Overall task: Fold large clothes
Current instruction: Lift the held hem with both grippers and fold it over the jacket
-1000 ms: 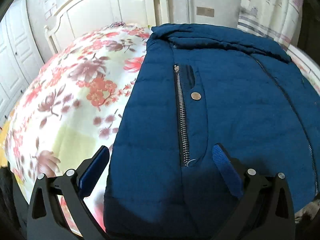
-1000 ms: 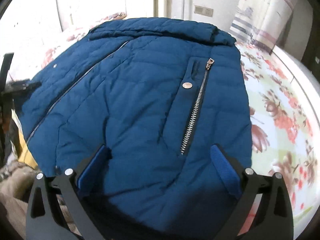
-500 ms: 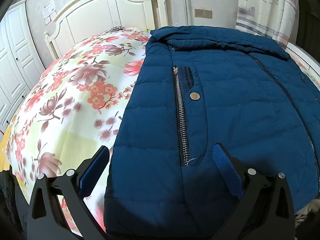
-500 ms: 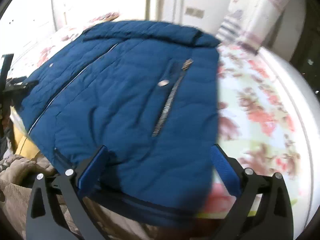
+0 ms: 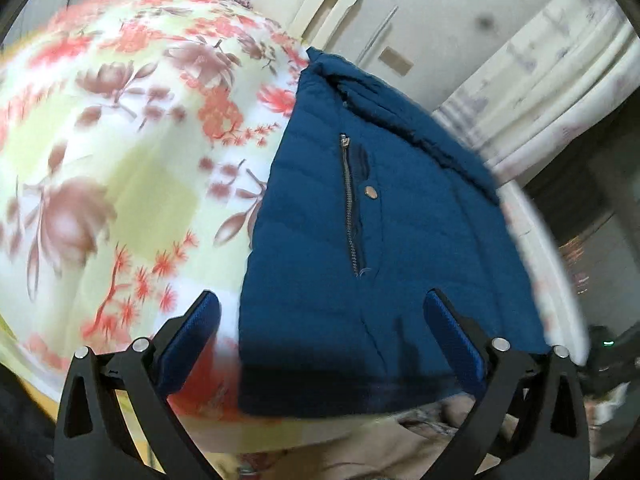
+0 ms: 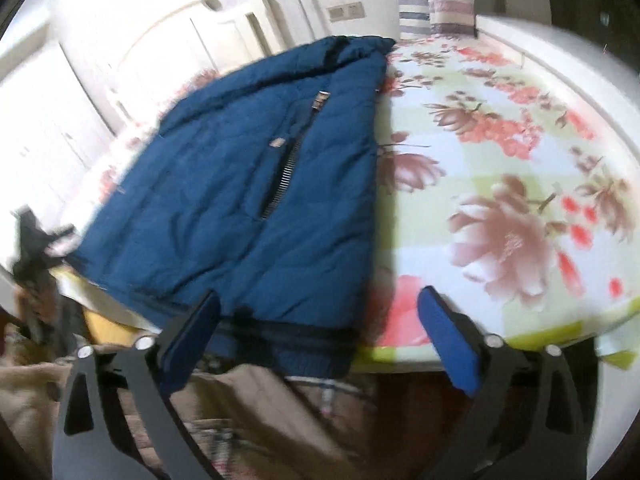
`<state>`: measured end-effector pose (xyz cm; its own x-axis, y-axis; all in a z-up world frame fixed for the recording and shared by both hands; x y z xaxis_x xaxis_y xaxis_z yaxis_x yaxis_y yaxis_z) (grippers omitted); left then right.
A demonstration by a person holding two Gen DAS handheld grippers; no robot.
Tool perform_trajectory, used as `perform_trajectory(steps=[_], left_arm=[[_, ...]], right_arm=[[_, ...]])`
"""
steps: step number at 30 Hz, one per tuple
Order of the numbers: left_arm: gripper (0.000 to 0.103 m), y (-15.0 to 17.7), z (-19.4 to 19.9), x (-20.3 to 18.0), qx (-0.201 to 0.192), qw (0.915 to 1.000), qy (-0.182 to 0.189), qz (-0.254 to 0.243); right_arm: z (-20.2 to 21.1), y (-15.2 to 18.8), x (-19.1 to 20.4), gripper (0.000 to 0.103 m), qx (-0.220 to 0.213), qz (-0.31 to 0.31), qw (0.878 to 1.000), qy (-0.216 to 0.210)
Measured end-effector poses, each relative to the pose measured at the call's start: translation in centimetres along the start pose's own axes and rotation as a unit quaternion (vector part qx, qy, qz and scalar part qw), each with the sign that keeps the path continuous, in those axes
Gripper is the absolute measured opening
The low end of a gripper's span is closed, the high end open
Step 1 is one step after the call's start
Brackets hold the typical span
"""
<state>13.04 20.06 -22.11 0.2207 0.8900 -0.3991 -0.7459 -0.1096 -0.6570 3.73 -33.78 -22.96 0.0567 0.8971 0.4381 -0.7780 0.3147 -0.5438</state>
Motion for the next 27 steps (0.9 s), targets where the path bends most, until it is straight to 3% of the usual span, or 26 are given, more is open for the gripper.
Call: perform_trajectory(steps=[4, 6, 8, 14, 16, 17, 20, 25, 27], left_arm=[[0.096, 0.9, 0.3, -0.6, 0.003, 0.9992, 0.038, -0.008], [0.091, 0.9, -0.2, -1.4, 0.015, 0.9988, 0.044, -0.017], [0.091, 0.4, -1.0, -1.9, 0.026, 0.9989, 0.027, -0.028], [0.091, -2.1, -3.5, -2.0, 0.037, 0.9983, 0.028, -0.035], [0.091, -2.5, -4.1, -2.4, 0.045, 0.9976, 0.035, -0.039], [0.087, -2.4, -4.0, -2.6, 0.048, 0.9971, 0.044, -0.039], [0.067, -1.0, -3.2, -2.9, 0.059, 0.9957, 0.041, -0.058], [0.068, -0.2, -2.1, -1.8, 0.045, 0.9955, 0.079, -0.030], [0.086, -1.1, -2.9, -2.1, 0.045, 0.9932, 0.107, -0.014]], right_arm=[[-0.2, 0.1, 0.4, 0.083, 0.015, -0.038, 0.997, -0.069], [-0.3, -0.3, 0.4, 0.083, 0.021, -0.053, 0.996, -0.075], [-0.4, -0.6, 0.5, 0.083, 0.029, -0.058, 0.995, -0.076], [-2.8, -2.8, 2.0, 0.082, 0.033, -0.047, 0.997, -0.060], [-3.7, -3.5, 2.4, 0.070, 0.034, -0.042, 0.997, -0.056], [-3.9, -3.7, 2.4, 0.057, 0.036, -0.045, 0.997, -0.053], [-3.3, -3.1, 1.4, 0.044, 0.046, -0.056, 0.996, -0.060], [-1.8, -1.5, 0.0, 0.044, 0.045, -0.067, 0.992, -0.092], [-2.4, -2.0, 0.2, 0.045, 0.046, -0.072, 0.991, -0.100]])
Point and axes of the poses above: each gripper's, at about its wrist camera, not at the fingertips, and z roughly against the way its jaws point, x to its left, y to its underside, the point moved 4 cm from there along -z, roughly the way its jaws point, and after that the axes turned 11 degrees about -z, right-handed, at the moved point
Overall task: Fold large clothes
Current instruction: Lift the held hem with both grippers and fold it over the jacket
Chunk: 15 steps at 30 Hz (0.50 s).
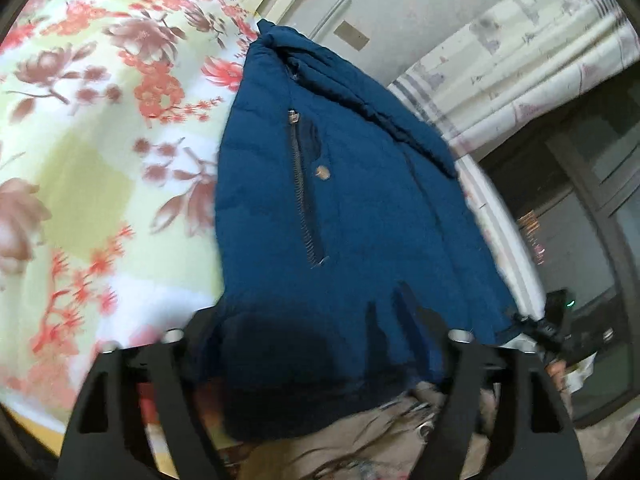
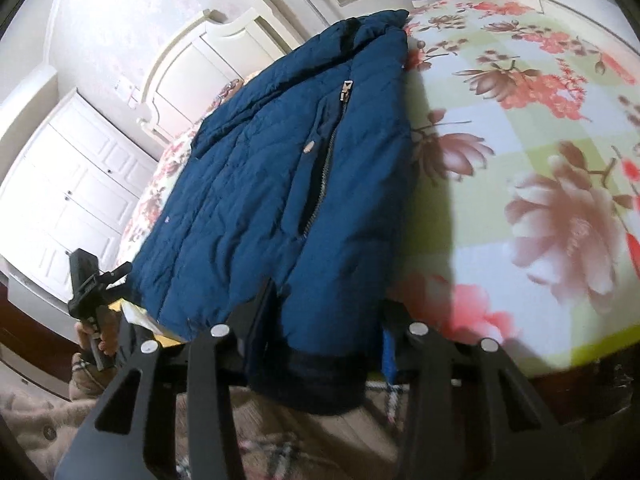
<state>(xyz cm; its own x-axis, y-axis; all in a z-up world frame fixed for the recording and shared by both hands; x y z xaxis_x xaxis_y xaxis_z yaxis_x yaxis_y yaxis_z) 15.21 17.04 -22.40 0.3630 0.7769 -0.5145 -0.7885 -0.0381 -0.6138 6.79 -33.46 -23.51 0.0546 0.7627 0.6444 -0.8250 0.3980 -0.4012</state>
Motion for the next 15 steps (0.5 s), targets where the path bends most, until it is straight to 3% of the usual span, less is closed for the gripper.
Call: perform_trajectory(steps=[2, 3, 4, 5, 6, 7, 10, 13, 15], left_arm=[[0.090, -0.8, -1.2, -0.6, 0.006, 0.9999, -0.007, -0.012], [0.090, -1.1, -1.7, -1.0, 0.009, 0.9996, -0.017, -0.022], [0.081, -1.4, -2.2, -1.3, 0.016, 0.9990, -0.030, -0.030], [0.052, -1.5, -2.3, -1.4, 0.020, 0.9985, -0.041, -0.029], [0.031, -1.5, -2.5, -0.9, 0.030, 0.9981, -0.050, -0.020], [0.018, -1.2, -2.3, -0.4, 0.028, 0.9984, -0.048, -0.008], [0.013, 0.3, -0.8, 0.2, 0.002, 0.9996, -0.027, 0.010], [0.010, 2.2, 2.2, -2.0, -0.023, 0.9997, -0.012, -0.004], [0.009, 4.3, 5.3, -3.5, -0.043, 0.9984, 0.037, 0.000]], right_arm=[[-0.9, -0.6, 0.6, 0.043, -0.001, 0.008, 1.000, 0.003], [-1.4, -0.9, 0.9, 0.033, -0.006, 0.010, 1.000, 0.008], [-1.6, -1.1, 0.9, 0.030, -0.008, 0.008, 1.000, 0.013], [-1.8, -1.2, 0.8, 0.024, -0.009, 0.006, 1.000, 0.011], [-1.7, -1.1, 0.7, 0.021, -0.012, 0.005, 1.000, 0.008], [-1.5, -1.1, 0.4, 0.019, -0.014, 0.002, 1.000, 0.004], [-0.7, -0.3, -0.3, 0.015, -0.022, -0.010, 1.000, -0.007], [1.3, 1.0, 0.1, 0.014, -0.028, 0.001, 1.000, -0.009], [3.7, 2.6, 0.7, 0.013, -0.024, 0.016, 0.999, -0.033]])
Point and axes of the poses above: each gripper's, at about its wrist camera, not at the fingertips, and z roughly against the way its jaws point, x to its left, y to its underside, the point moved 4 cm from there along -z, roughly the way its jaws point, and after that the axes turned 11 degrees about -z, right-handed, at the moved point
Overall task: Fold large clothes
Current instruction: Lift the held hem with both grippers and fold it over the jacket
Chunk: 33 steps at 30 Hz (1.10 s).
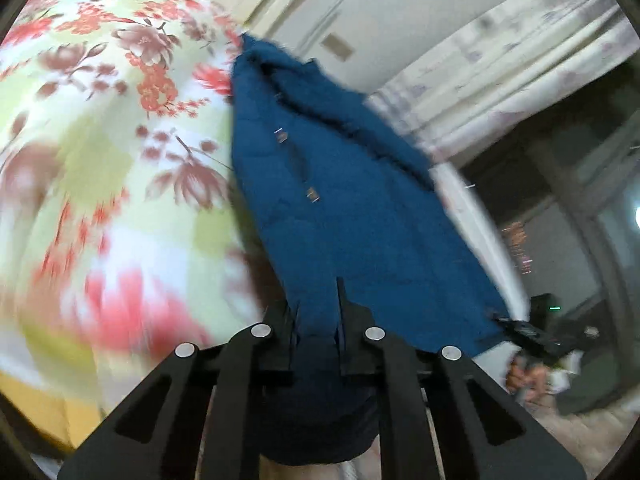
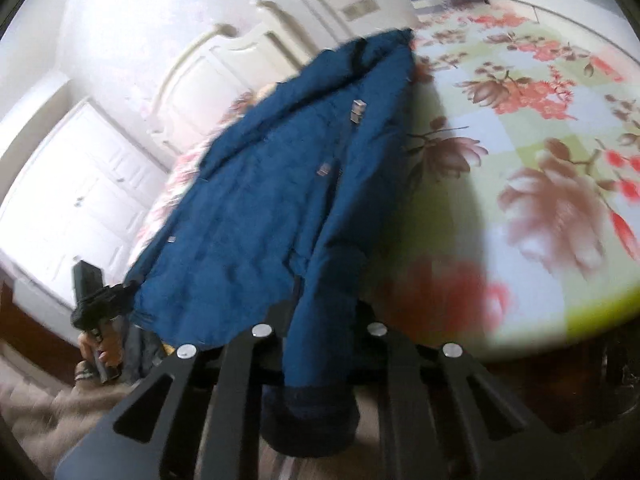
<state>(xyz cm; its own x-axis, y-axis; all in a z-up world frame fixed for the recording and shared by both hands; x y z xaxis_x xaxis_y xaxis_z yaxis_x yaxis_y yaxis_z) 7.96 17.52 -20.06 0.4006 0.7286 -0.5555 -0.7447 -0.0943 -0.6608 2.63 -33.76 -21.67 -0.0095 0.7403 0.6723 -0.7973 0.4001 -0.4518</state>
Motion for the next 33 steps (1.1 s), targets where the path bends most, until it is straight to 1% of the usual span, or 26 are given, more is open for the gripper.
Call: perform_trajectory(steps=[1, 2, 3, 5, 6, 8, 9, 10, 12, 13, 14, 16, 17, 18, 19, 21, 23, 24, 25, 26, 27, 29, 30, 32, 33], left_arm=[[0.009, 0.7, 1.1, -0.3, -0.006, 0.9999, 0.015, 0.003], [0.009, 2.0, 3.2, -0.8, -0.017, 0.9991, 0.037, 0.013], [0.009, 2.7, 4.1, -0.9, -0.022, 0.9984, 0.048, 0.019], [0.009, 4.4, 6.6, -1.1, -0.046, 0.9947, 0.082, 0.041], [0.009, 4.6, 7.1, -1.0, -0.059, 0.9925, 0.093, 0.052], [0.009, 4.2, 7.3, -1.0, -0.080, 0.9878, 0.117, 0.066], [0.009, 3.2, 7.2, -1.1, -0.092, 0.9851, 0.129, 0.065], [0.009, 2.0, 6.8, -1.3, -0.099, 0.9837, 0.135, 0.065], [0.009, -0.7, 6.3, -1.8, -0.112, 0.9794, 0.154, 0.066], [0.009, -2.6, 6.2, -2.2, -0.127, 0.9755, 0.168, 0.064], [0.009, -4.8, 6.3, -2.6, -0.150, 0.9709, 0.175, 0.064], [0.009, -9.1, 6.3, -2.6, -0.186, 0.9636, 0.179, 0.070], [0.009, -11.4, 6.1, -2.2, -0.199, 0.9627, 0.166, 0.078], [0.009, -13.1, 5.5, -2.0, -0.202, 0.9633, 0.158, 0.079], [0.009, -15.0, 4.4, -1.7, -0.195, 0.9659, 0.149, 0.083], [0.010, -16.2, 2.8, -1.5, -0.163, 0.9746, 0.126, 0.088], [0.010, -15.0, 1.7, -2.3, -0.110, 0.9868, 0.110, 0.047], [0.010, -13.6, 1.8, -2.4, -0.082, 0.9925, 0.088, 0.021], [0.010, -12.0, 2.0, -2.4, -0.058, 0.9961, 0.067, 0.001], [0.015, -9.9, 2.5, -2.1, -0.037, 0.9977, 0.056, -0.011], [0.019, -7.4, 3.1, -1.4, -0.012, 0.9986, 0.050, -0.009], [0.018, -3.4, 4.0, 0.4, 0.016, 0.9989, 0.044, 0.007], [0.018, -0.6, 4.8, 1.6, 0.031, 0.9984, 0.043, 0.022], [0.019, 3.2, 5.7, 3.1, 0.049, 0.9972, 0.034, 0.045], [0.019, 5.0, 6.0, 3.8, 0.054, 0.9960, 0.038, 0.060]], right_arm=[[1.3, 0.9, 0.3, 0.013, 0.002, 0.009, 1.000, -0.009], [2.5, 1.9, 0.6, 0.013, 0.005, 0.017, 1.000, -0.015], [3.9, 3.1, 0.9, 0.013, 0.010, 0.022, 0.999, -0.024], [5.6, 4.9, 1.4, 0.013, 0.011, 0.028, 0.999, -0.030], [6.2, 5.7, 1.8, 0.013, 0.009, 0.029, 0.999, -0.034], [6.4, 5.8, 2.4, 0.013, 0.000, 0.029, 0.999, -0.043], [6.3, 5.1, 2.8, 0.013, -0.007, 0.028, 0.998, -0.050], [6.1, 4.0, 3.2, 0.013, -0.014, 0.027, 0.998, -0.056], [5.7, 1.3, 4.4, 0.013, -0.025, 0.016, 0.997, -0.076], [5.6, 0.2, 5.1, 0.013, -0.028, 0.015, 0.996, -0.086], [5.3, -1.1, 6.0, 0.013, -0.030, 0.017, 0.995, -0.091], [3.8, -4.6, 8.5, 0.013, -0.030, 0.021, 0.995, -0.093], [3.1, -5.8, 9.2, 0.013, -0.029, 0.018, 0.995, -0.095], [2.0, -7.7, 9.9, 0.013, -0.027, 0.010, 0.995, -0.094], [0.7, -9.5, 10.2, 0.014, -0.029, -0.001, 0.995, -0.091], [-0.7, -10.8, 10.6, 0.014, -0.031, -0.009, 0.996, -0.086], [-0.7, -10.3, 10.8, 0.014, -0.038, 0.004, 0.996, -0.082], [-0.2, -9.5, 10.5, 0.014, -0.040, 0.009, 0.996, -0.084], [0.4, -8.6, 9.7, 0.014, -0.042, 0.011, 0.996, -0.081], [0.8, -7.9, 9.2, 0.014, -0.044, 0.010, 0.996, -0.079], [1.6, -6.7, 8.3, 0.014, -0.047, 0.005, 0.996, -0.080], [2.7, -5.0, 6.5, 0.014, -0.052, -0.004, 0.995, -0.083], [3.6, -3.8, 5.4, 0.014, -0.057, -0.010, 0.995, -0.077], [4.6, -2.6, 3.8, 0.014, -0.059, -0.019, 0.996, -0.068], [5.0, -2.0, 2.9, 0.015, -0.057, -0.027, 0.996, -0.062]])
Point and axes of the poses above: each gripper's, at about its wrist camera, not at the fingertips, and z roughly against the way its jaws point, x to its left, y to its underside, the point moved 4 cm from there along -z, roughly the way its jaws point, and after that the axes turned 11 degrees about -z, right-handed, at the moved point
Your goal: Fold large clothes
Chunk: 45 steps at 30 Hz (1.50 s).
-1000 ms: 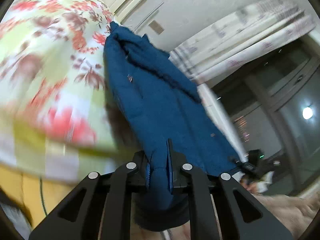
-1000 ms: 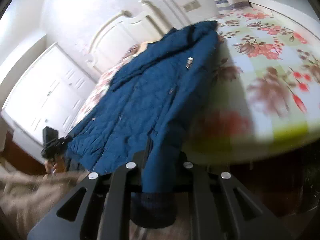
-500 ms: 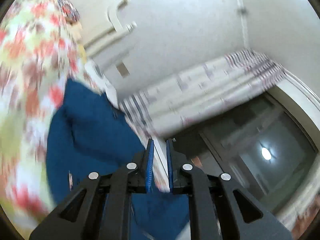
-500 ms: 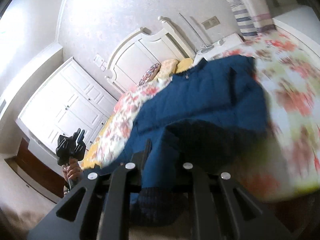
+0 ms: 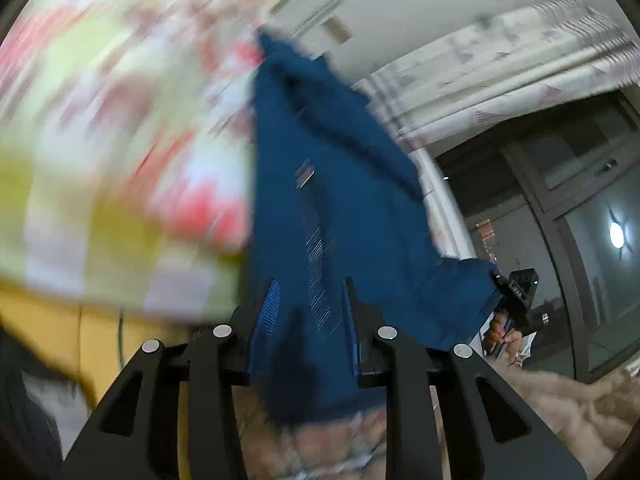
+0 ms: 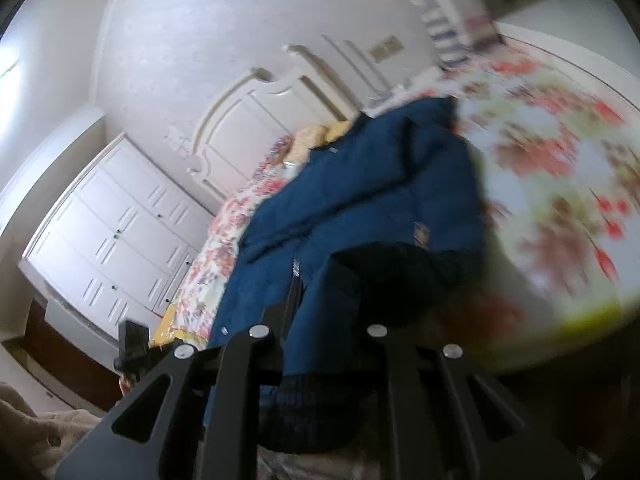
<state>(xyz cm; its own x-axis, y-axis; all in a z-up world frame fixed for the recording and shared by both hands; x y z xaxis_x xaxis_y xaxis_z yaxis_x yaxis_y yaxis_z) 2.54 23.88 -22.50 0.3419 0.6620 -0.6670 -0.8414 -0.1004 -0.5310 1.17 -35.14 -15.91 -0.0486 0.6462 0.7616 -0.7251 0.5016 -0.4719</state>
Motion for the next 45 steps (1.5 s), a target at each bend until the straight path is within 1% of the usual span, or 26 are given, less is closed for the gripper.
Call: perform_trajectory(steps=[3, 6, 8, 9, 10, 11, 12, 13, 14, 15, 17, 18, 19, 20, 22, 24, 26, 27, 28, 30, 33, 35, 39, 42, 44, 45], left_arm=[[0.019, 3.7, -1.2, 2.3, 0.011, 0.9991, 0.027, 0.031], [0.019, 5.5, -4.0, 3.7, 0.026, 0.9960, 0.064, 0.057], [0.019, 6.1, -5.7, 3.8, 0.010, 0.9883, 0.131, 0.078], [0.019, 6.2, -5.7, 3.8, -0.018, 0.9779, 0.185, 0.096], [0.031, 6.3, -5.4, 4.0, -0.041, 0.9694, 0.217, 0.108], [0.084, 6.4, -5.0, 4.4, -0.069, 0.9591, 0.246, 0.123], [0.090, 6.6, -4.8, 4.8, -0.086, 0.9519, 0.263, 0.132], [0.098, 6.6, -4.6, 5.3, -0.113, 0.9483, 0.261, 0.141], [0.099, 6.7, -4.7, 5.6, -0.115, 0.9556, 0.232, 0.140], [0.099, 6.8, -5.3, 5.5, -0.102, 0.9621, 0.215, 0.132], [0.099, 7.0, -6.8, 4.9, -0.068, 0.9697, 0.206, 0.113], [0.099, 7.0, -7.5, 4.5, -0.050, 0.9774, 0.181, 0.096], [0.099, 7.1, -8.7, 4.0, -0.019, 0.9868, 0.143, 0.074], [0.099, 7.2, -10.0, 3.6, 0.010, 0.9894, 0.131, 0.061], [0.099, 7.2, -11.8, 2.9, 0.026, 0.9887, 0.140, 0.048], [0.075, 6.7, -12.3, 1.6, 0.005, 0.9874, 0.156, 0.027], [0.036, 6.1, -11.6, 0.0, -0.028, 0.9887, 0.147, -0.001], [0.031, 5.9, -11.0, -0.4, -0.048, 0.9875, 0.150, -0.009], [0.020, 5.4, -9.7, -1.1, -0.081, 0.9834, 0.162, -0.017], [0.018, 4.0, -7.5, -2.9, -0.135, 0.9739, 0.180, -0.033], [0.017, 1.5, -5.6, -5.5, -0.171, 0.9645, 0.195, -0.050], [0.017, 0.3, -4.1, -7.1, -0.185, 0.9563, 0.218, -0.060], [0.017, 0.4, -1.6, -9.9, -0.197, 0.9439, 0.252, -0.083], [0.017, -0.8, -0.1, -10.1, -0.192, 0.9473, 0.241, -0.087], [0.017, -3.9, -0.4, -9.5, -0.182, 0.9517, 0.236, -0.075], [0.017, -6.7, -1.8, -9.2, -0.174, 0.9520, 0.246, -0.057]], right_arm=[[1.1, 0.9, -1.3, 0.015, -0.001, -0.007, 1.000, 0.010], [1.4, 1.2, -1.3, 0.015, -0.004, -0.001, 1.000, 0.013], [1.3, 1.3, -1.0, 0.015, -0.007, 0.002, 1.000, 0.014], [1.4, 1.5, -0.9, 0.015, -0.008, 0.005, 1.000, 0.019], [1.5, 1.5, -0.9, 0.015, -0.009, 0.007, 1.000, 0.023], [1.5, 1.5, -0.9, 0.015, -0.008, 0.007, 1.000, 0.024], [1.5, 1.6, -1.1, 0.015, -0.008, 0.005, 1.000, 0.024], [1.4, 1.6, -1.0, 0.015, -0.007, 0.004, 1.000, 0.023], [1.3, 1.6, -1.1, 0.015, -0.007, 0.004, 1.000, 0.022], [1.2, 1.6, -1.0, 0.015, -0.006, 0.003, 1.000, 0.020], [1.0, 1.6, -1.0, 0.015, -0.006, 0.003, 1.000, 0.019], [1.1, 1.6, -1.0, 0.015, -0.006, 0.004, 1.000, 0.019], [1.1, 1.6, -1.0, 0.015, -0.006, 0.004, 1.000, 0.018], [1.1, 1.6, -1.1, 0.015, -0.006, 0.004, 1.000, 0.017], [1.1, 1.7, -1.3, 0.016, -0.004, 0.002, 1.000, 0.015], [1.1, 1.8, -1.6, 0.016, -0.002, -0.001, 1.000, 0.016], [1.3, 2.1, -1.7, 0.016, 0.000, 0.001, 1.000, 0.019], [1.4, 2.3, -1.7, 0.016, 0.001, 0.004, 1.000, 0.021], [1.5, 2.4, -1.7, 0.016, 0.001, 0.007, 1.000, 0.022], [1.8, 2.8, -1.7, 0.015, 0.001, 0.011, 1.000, 0.017], [2.7, 3.2, -1.9, 0.014, -0.007, 0.003, 1.000, -0.005], [3.8, 3.4, -1.7, 0.014, -0.016, 0.000, 1.000, -0.026], [7.9, 4.7, -0.5, 0.014, -0.037, 0.004, 0.998, -0.057], [8.9, 3.9, 0.6, 0.014, -0.053, 0.014, 0.996, -0.065], [7.3, 1.9, 1.6, 0.014, -0.046, 0.019, 0.997, -0.063], [5.8, 0.1, 2.3, 0.014, -0.043, 0.020, 0.997, -0.055]])
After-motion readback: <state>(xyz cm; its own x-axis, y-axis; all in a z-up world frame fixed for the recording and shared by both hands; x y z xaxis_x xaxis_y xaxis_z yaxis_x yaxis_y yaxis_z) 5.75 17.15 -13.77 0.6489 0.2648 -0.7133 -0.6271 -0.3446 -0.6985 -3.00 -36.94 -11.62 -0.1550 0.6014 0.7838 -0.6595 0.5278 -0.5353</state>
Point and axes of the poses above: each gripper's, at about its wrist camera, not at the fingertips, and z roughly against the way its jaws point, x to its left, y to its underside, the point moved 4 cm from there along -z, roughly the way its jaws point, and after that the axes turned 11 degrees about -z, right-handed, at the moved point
